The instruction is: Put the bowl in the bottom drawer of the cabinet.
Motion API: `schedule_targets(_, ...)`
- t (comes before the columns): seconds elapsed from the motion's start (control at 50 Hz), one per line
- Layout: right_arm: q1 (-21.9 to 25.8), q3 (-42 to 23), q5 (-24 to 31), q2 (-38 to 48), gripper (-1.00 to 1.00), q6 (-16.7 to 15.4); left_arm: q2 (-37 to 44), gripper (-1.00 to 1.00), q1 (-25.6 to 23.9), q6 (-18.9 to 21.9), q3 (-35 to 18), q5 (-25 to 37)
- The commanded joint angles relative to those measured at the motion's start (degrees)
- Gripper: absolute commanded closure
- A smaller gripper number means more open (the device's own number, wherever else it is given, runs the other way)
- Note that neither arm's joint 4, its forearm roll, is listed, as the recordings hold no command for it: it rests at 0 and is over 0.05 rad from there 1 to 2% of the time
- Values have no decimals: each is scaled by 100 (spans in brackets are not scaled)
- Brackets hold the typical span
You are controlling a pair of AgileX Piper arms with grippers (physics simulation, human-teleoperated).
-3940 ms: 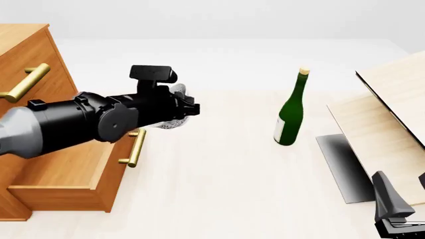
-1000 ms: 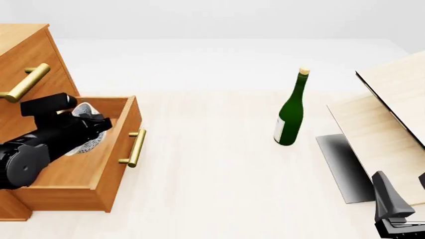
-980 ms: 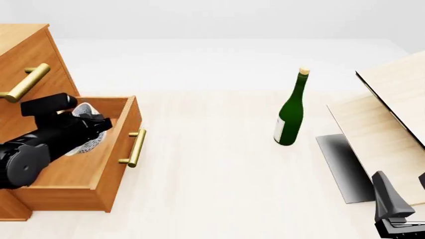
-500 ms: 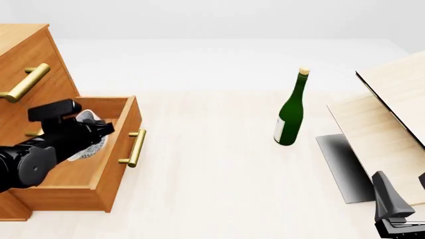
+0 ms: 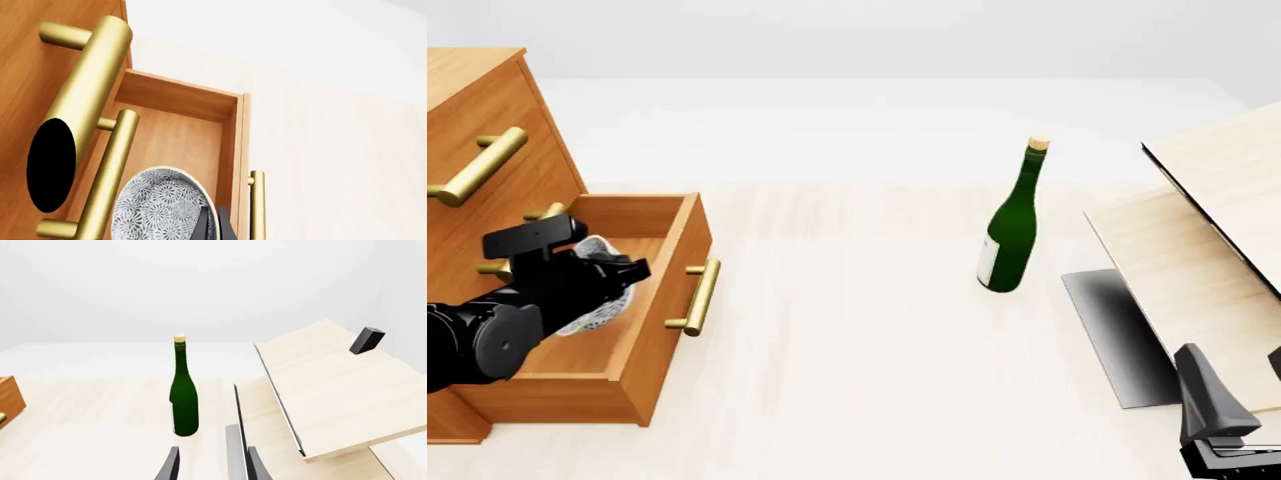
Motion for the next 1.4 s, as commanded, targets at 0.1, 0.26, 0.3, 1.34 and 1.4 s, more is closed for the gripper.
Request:
schedule_targets(0.1,1,0,0,0,-100,1,13,100,296,237,26,-79)
schedule_targets(0.26,0,0,0,0,-100,-1,31,100,376,326,28,-103)
schedule_targets(0.3,0,0,0,-1,-100,1,16,100,390,320,21,-109)
schedule_targets(1.34,0,0,0,-1,-100,0,411,100,555,339,109,-499)
schedule_targets(1.4,0,0,0,-1,-100,-1,409,100,548,341,111,-499)
